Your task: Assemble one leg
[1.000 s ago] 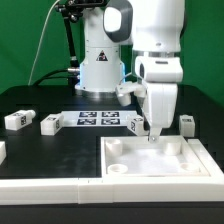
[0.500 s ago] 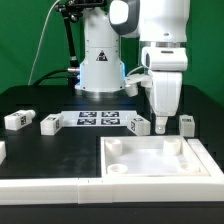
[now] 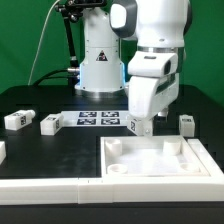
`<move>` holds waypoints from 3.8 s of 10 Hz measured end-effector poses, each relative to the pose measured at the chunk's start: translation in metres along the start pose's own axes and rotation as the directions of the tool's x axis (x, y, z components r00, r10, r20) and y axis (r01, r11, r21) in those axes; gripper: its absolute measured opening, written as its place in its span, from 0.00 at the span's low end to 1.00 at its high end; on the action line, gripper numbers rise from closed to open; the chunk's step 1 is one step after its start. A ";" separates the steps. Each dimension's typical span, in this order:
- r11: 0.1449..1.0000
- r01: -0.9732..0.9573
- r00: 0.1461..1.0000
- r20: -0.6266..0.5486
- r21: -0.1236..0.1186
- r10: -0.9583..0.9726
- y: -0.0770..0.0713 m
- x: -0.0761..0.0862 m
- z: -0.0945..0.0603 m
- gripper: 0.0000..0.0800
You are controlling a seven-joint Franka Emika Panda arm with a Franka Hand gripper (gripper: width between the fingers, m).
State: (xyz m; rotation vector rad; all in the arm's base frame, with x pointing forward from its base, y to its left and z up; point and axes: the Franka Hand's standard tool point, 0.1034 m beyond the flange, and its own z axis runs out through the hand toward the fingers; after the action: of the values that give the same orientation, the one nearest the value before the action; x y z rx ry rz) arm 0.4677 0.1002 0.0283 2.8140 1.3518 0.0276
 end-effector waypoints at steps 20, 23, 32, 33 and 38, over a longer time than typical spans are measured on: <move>0.655 -0.754 0.542 0.524 -0.042 0.657 -0.075 0.018 -0.016 0.81; 0.664 -0.744 0.449 0.685 -0.069 0.574 -0.077 0.013 -0.011 0.81; 0.650 -0.759 0.399 0.754 -0.048 0.521 -0.103 0.017 0.017 0.81; 0.650 -0.758 0.398 0.755 -0.048 0.520 -0.104 0.016 0.017 0.81; 0.650 -0.758 0.397 0.757 -0.049 0.519 -0.104 0.016 0.017 0.36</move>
Offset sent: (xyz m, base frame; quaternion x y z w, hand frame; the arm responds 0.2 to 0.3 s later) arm -0.0031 0.0178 0.0061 0.0296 -0.0288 0.2789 0.9594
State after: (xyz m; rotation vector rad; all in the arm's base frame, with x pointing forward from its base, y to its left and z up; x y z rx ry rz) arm 0.3966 0.1777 0.0089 2.8098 0.0089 -1.2465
